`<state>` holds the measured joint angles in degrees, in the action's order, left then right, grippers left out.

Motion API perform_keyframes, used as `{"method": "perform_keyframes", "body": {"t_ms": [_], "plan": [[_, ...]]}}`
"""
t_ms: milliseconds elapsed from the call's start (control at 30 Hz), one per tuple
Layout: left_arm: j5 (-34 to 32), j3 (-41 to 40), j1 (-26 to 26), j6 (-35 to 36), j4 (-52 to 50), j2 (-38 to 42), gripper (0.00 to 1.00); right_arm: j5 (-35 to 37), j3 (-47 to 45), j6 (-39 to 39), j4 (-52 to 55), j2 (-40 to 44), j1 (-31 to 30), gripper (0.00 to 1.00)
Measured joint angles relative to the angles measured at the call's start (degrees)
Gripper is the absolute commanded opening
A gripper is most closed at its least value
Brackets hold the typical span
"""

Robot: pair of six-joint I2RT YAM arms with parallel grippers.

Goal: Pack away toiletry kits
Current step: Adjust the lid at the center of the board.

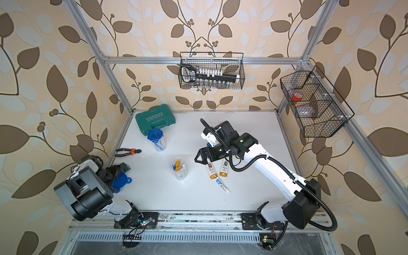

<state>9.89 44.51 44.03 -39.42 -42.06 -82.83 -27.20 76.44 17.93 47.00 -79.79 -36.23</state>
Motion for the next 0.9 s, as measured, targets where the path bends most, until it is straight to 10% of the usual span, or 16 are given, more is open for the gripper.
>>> {"method": "perform_keyframes", "body": {"t_ms": [500,900], "plan": [[-0.57,1.51,-23.5,-3.58,-5.29,1.4,0.98,0.04,-4.59,-0.04,-2.23,1.81,7.8,1.0],[-4.9,16.24,-11.52,10.62,-14.73,2.71,0.99,-0.15,-10.32,2.4,-6.14,5.84,7.98,1.0]]}}
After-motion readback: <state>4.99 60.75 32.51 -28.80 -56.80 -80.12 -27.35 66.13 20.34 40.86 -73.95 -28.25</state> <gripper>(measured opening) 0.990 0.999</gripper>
